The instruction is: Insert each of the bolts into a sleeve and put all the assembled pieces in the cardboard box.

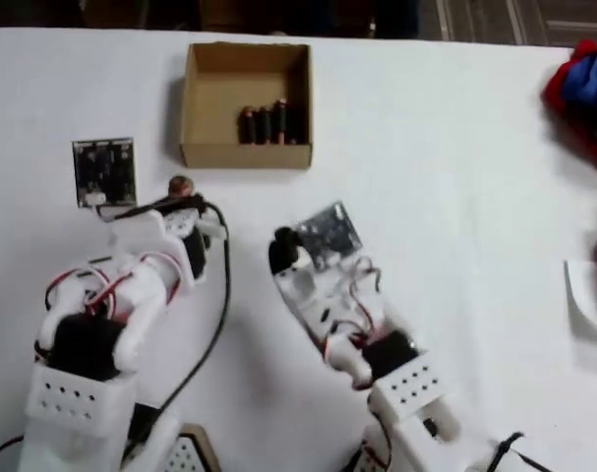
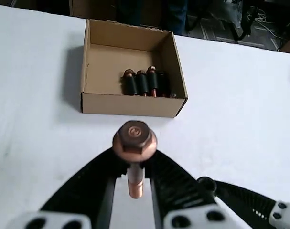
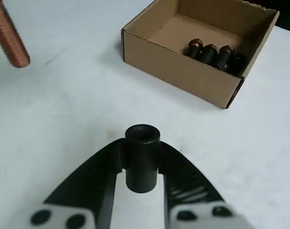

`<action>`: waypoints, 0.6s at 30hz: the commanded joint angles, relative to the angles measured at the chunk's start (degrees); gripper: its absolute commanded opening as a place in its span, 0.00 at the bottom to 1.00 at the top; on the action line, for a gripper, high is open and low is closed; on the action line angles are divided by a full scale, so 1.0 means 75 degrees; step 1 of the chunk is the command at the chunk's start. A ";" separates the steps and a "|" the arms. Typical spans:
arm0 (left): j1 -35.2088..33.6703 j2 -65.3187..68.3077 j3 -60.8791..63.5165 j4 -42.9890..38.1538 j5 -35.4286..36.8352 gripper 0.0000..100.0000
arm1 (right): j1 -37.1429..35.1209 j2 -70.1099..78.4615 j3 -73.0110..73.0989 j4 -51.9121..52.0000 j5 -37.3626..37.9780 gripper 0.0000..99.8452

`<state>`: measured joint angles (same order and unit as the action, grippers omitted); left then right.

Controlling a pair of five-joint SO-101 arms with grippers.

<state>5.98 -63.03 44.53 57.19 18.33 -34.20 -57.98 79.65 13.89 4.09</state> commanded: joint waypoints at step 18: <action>0.0363 -0.0117 -0.0252 -0.0504 0.1805 0.02 | -0.0885 -0.2784 0.1805 -0.1049 0.0316 0.02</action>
<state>7.56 -63.03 45.23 53.23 31.52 -41.49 -78.99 93.63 7.47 5.49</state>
